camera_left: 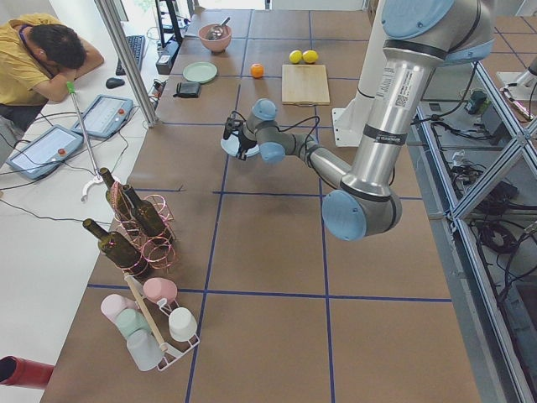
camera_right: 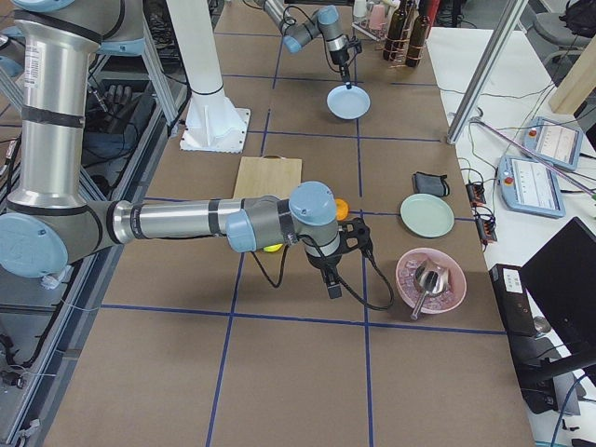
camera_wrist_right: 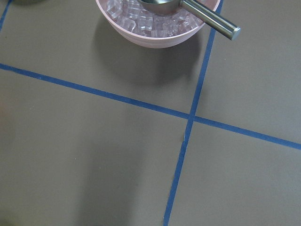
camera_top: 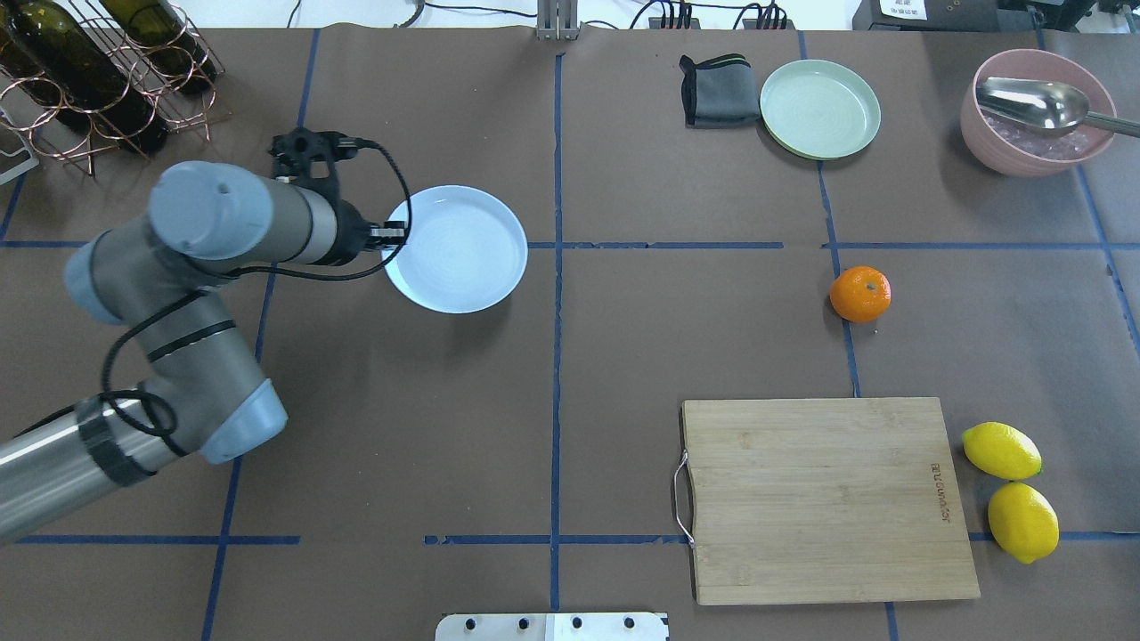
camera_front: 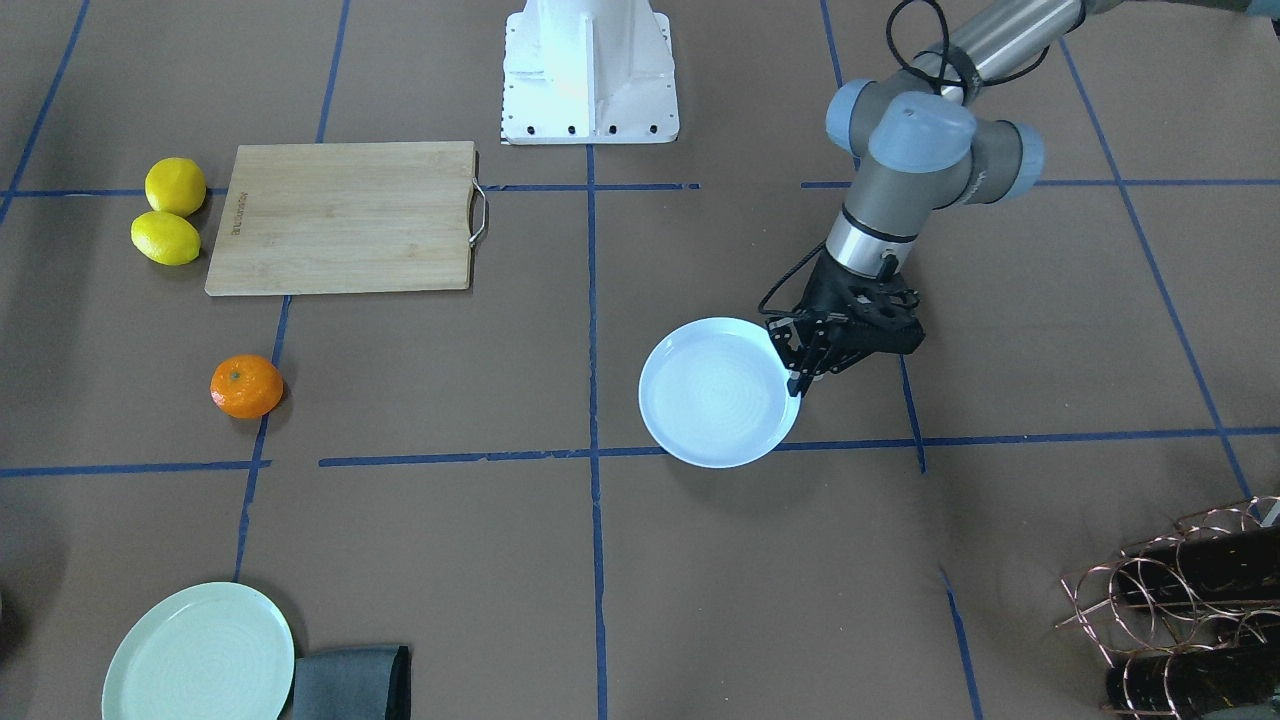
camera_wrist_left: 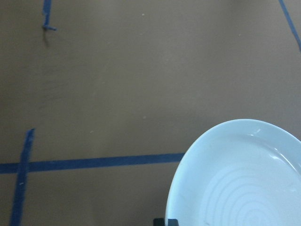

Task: Pick orange to plate
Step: 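Push the light blue plate with the left gripper toward the table center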

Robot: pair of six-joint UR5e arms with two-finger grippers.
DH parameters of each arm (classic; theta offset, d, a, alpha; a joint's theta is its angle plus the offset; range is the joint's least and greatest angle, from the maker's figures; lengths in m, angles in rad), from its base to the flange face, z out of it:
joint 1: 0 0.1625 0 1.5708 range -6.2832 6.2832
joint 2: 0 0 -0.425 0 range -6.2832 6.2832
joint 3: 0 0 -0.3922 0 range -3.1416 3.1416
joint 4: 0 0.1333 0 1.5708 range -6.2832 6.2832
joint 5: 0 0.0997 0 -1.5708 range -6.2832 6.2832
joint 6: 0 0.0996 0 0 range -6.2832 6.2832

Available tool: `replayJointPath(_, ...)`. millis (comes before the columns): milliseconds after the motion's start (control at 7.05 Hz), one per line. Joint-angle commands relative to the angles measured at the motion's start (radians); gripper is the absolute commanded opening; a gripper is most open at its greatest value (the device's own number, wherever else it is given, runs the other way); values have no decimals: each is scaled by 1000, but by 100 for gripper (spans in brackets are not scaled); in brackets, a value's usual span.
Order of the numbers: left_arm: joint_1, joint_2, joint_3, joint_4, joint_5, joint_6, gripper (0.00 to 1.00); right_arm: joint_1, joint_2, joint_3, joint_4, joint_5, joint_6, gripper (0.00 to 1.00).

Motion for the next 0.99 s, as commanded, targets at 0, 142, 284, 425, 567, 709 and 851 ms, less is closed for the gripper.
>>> replayJointPath(0, 99, -140, 101, 26, 75, -81, 0, 1, 0, 0, 0, 2, 1, 100)
replayJointPath(142, 141, -149, 112, 23, 108, -113, 0, 1, -1, -2, 0, 2, 1, 100)
replayJointPath(284, 144, -148, 113, 23, 111, -113, 0, 1, 0, -3, 0, 0, 1, 100)
replayJointPath(425, 148, -143, 115, 23, 111, -112, 0, 1, 0, -3, 0, 0, 1, 100)
replayJointPath(567, 148, -139, 115, 23, 111, -106, 6, 1, -1, -3, 0, 0, 1, 100)
replayJointPath(709, 146, -137, 115, 23, 111, -105, 49, 1, -1, -3, 0, 0, 1, 100)
replayJointPath(851, 145, -126, 104, 25, 108, -99, 99, 1, 0, -3, 0, 2, 2, 100)
